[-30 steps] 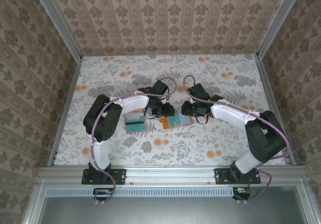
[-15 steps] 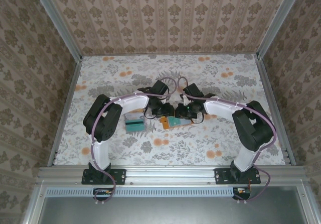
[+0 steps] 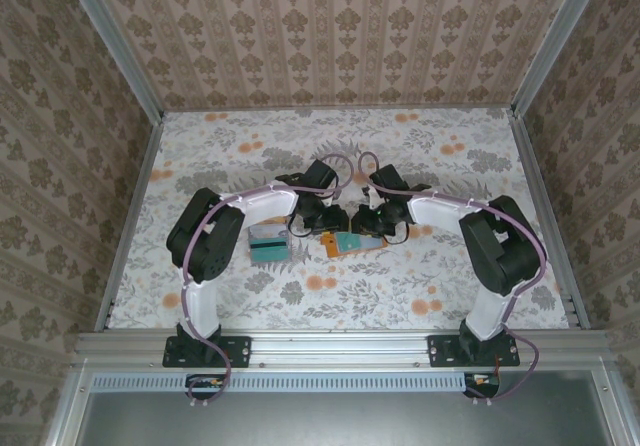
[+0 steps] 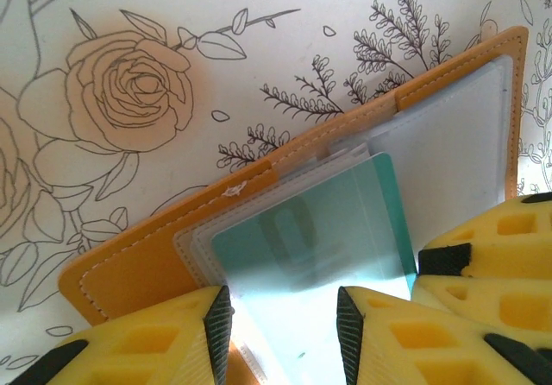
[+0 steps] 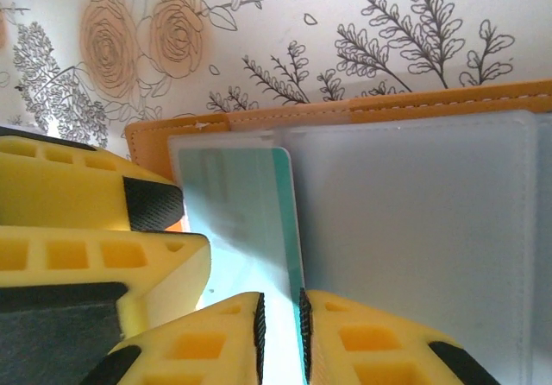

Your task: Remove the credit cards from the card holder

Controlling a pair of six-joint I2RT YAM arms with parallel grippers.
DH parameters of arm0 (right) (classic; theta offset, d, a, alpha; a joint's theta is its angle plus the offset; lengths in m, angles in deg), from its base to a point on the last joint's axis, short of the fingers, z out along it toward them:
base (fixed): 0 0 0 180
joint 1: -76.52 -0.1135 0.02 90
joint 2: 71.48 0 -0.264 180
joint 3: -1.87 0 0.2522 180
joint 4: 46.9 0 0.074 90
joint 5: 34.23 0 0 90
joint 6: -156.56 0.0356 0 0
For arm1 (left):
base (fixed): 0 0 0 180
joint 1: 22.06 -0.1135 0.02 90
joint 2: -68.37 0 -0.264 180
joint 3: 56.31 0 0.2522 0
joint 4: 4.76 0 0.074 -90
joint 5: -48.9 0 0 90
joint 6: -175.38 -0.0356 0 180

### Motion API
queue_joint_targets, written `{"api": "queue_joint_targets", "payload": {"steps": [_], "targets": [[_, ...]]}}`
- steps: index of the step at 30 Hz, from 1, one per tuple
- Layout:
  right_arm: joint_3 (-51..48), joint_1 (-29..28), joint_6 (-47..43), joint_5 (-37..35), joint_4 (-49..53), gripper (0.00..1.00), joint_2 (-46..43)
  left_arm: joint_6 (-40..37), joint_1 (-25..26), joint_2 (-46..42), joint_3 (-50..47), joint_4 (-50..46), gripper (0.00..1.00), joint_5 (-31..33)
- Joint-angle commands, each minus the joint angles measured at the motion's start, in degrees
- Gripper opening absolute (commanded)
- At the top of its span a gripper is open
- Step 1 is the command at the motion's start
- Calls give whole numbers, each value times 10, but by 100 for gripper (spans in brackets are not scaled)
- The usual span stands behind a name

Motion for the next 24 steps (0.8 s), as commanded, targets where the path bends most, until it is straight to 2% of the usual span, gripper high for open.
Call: {"api": "queue_joint_targets", "payload": {"steps": [1,9,24], "targets": [[-2,6,7,19,-4,22,11,3,3,17,15,-10,41,0],[-9,11,11,49,-22,21,24,2,4,18,15,-10,41,-2],[-20,34,5,44,-13,22,1,3,4,21,14,-10,41,-2]]}}
